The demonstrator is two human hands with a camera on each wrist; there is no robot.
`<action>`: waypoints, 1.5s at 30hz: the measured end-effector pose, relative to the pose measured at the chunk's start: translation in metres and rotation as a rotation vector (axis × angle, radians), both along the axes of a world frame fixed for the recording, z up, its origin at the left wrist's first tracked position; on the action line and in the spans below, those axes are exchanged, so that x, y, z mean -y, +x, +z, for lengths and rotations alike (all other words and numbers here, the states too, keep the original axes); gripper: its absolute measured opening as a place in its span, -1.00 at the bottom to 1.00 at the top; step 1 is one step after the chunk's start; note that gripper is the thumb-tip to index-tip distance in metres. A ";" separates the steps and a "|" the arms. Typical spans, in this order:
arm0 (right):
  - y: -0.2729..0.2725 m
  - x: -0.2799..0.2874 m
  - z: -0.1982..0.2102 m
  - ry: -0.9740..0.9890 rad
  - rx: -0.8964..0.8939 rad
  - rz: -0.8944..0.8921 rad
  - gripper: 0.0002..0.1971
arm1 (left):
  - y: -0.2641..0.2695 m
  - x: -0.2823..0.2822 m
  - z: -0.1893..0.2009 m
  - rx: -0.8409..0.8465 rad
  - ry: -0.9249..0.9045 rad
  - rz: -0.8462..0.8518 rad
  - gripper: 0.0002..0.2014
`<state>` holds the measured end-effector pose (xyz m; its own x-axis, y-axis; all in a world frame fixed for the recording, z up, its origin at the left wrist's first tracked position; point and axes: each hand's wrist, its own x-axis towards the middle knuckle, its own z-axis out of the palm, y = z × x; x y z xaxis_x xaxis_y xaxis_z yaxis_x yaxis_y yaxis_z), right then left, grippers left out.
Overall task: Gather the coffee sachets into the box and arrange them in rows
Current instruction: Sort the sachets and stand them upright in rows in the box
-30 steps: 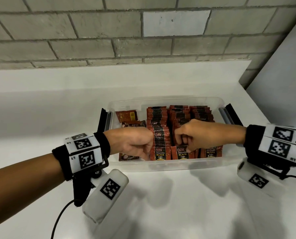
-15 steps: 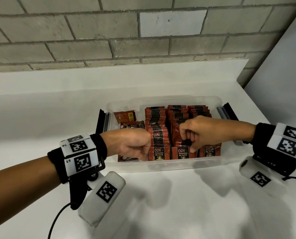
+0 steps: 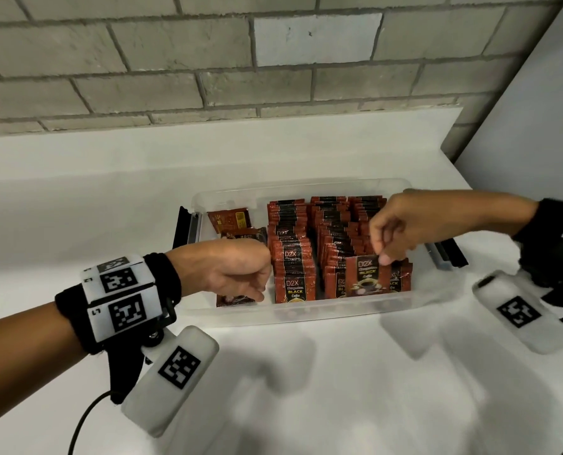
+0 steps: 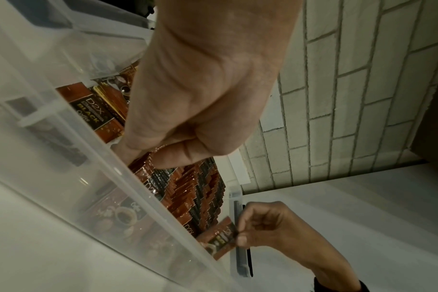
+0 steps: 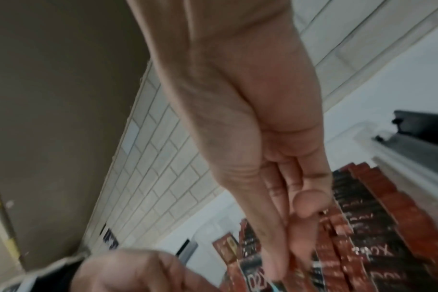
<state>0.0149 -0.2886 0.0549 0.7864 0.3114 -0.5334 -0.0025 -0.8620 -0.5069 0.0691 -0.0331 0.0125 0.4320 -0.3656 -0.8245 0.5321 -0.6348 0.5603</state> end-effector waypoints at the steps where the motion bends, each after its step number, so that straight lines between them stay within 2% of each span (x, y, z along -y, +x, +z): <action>1: -0.002 0.007 0.004 -0.013 -0.013 -0.007 -0.92 | 0.000 0.000 0.000 0.005 -0.002 0.002 -0.71; 5: -0.015 0.017 -0.009 -0.173 -0.014 -0.005 -0.90 | 0.002 0.001 -0.004 -0.018 -0.018 -0.015 -0.67; 10: -0.020 0.007 -0.029 -0.530 0.168 0.111 -0.88 | 0.001 0.001 -0.007 -0.028 -0.033 -0.119 -0.47; 11: -0.020 0.004 -0.029 -0.582 0.196 0.139 -0.86 | 0.002 -0.001 -0.006 -0.014 -0.037 -0.142 -0.49; 14: -0.021 0.000 -0.033 -0.690 0.230 0.235 -0.94 | 0.010 -0.009 0.006 0.097 -0.003 -0.269 -0.76; 16: -0.017 0.000 -0.030 -0.666 0.163 0.264 -0.87 | 0.020 -0.012 0.019 0.349 0.136 -0.463 -0.75; 18: -0.006 -0.001 -0.016 -0.600 0.074 0.208 -0.79 | 0.033 -0.010 0.036 0.654 0.386 -0.828 -0.69; 20: 0.010 -0.004 0.003 -0.513 0.088 0.114 -0.77 | 0.046 -0.004 0.049 0.787 0.545 -1.077 -0.76; 21: 0.018 -0.009 0.013 -0.479 0.114 0.090 -0.78 | 0.051 0.000 0.052 0.808 0.593 -1.156 -0.81; 22: 0.025 -0.013 0.021 -0.460 0.148 0.084 -0.79 | 0.057 0.003 0.049 0.823 0.643 -1.208 -0.77; 25: 0.039 -0.030 0.037 -0.408 0.237 0.088 -0.81 | 0.065 0.014 0.026 0.821 0.760 -1.254 -0.49; 28: 0.039 -0.045 0.040 -0.333 0.270 0.088 -0.86 | 0.064 0.025 0.011 0.833 0.839 -1.304 -0.48; 31: 0.038 -0.060 0.035 -0.260 0.220 0.103 -0.86 | 0.063 0.030 0.018 0.891 0.849 -1.283 -0.43; 33: 0.044 -0.071 0.028 -0.221 0.198 0.125 -0.82 | 0.067 0.029 0.019 0.867 0.864 -1.279 -0.45; 38: 0.072 -0.090 0.015 -0.113 0.162 0.101 -0.80 | 0.069 0.024 0.008 0.684 0.958 -1.412 -0.48; 41: 0.077 -0.100 0.007 -0.153 0.118 0.219 -0.77 | 0.075 0.014 0.004 0.739 0.932 -1.454 -0.40; 43: 0.074 -0.108 -0.001 -0.180 0.079 0.321 -0.74 | 0.082 0.004 0.004 0.755 0.903 -1.524 -0.49; 45: 0.072 -0.115 -0.008 -0.213 0.096 0.389 -0.73 | 0.087 -0.002 0.001 0.835 0.761 -1.439 -0.61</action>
